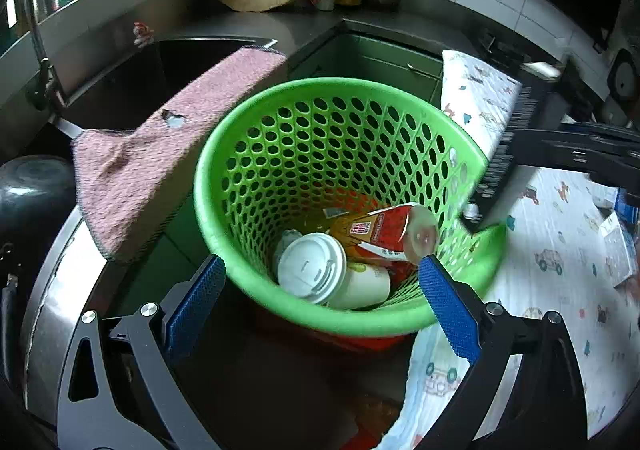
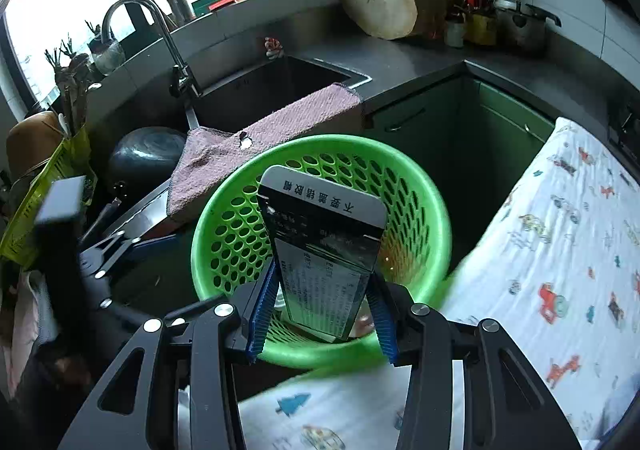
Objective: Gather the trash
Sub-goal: 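Drop the lidded cup into the basket with the left tool while the right tool carries the box over, then drop the medicine box into the green basket by opening the right tool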
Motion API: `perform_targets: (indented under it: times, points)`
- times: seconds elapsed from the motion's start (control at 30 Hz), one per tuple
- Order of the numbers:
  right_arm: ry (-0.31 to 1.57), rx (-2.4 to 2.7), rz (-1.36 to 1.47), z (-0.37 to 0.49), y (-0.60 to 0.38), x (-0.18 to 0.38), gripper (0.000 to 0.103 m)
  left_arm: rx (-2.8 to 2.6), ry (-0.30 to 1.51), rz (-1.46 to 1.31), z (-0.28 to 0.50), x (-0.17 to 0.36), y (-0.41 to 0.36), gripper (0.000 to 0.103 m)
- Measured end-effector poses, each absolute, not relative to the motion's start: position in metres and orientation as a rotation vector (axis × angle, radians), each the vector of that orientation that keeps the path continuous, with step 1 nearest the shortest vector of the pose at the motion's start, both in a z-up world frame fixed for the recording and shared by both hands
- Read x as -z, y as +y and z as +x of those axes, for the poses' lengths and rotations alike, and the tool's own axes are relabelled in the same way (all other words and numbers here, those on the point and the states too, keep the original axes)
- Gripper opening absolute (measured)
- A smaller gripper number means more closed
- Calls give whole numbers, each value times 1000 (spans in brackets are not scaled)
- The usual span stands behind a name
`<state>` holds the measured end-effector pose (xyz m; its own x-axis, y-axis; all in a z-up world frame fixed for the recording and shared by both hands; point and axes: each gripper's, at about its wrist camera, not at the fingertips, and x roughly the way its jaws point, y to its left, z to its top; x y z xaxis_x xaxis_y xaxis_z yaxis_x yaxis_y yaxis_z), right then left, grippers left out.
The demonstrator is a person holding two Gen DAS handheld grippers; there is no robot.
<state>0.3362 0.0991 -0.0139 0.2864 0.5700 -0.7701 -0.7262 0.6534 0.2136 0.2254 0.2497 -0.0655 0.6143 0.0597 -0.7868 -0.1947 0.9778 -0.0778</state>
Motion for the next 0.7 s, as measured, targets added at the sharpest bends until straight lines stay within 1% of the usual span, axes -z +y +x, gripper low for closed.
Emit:
perform_targets:
  times: [0.23,0.3,0.33,0.37,0.4,0.53,0.63,0.7]
  points:
    - [981,-870,-188,341,116,30,43,-160,873,-161,207,58,251,96]
    - [992,-873,-173,343,115,32,45,-156,868,-163,204,57,250,96]
    - [996,-879,-165,343,114,32,53,-155,866,-163,203,57,249,96]
    - [998,-883,-155,344,113,33,64,-153,864,-162,202,55,248,96]
    - [987,-876,-152,344,112,32,66,-151,861,-161,201,55,247,96]
    - [981,-875,-152,343,108,28,66,-148,856,-156,199,52,244,97]
    - [969,-870,-155,342,104,25,70,-143,855,-157,198,51,241,97]
    - [965,-864,-152,341,99,23,70,-140,857,-153,198,50,239,97]
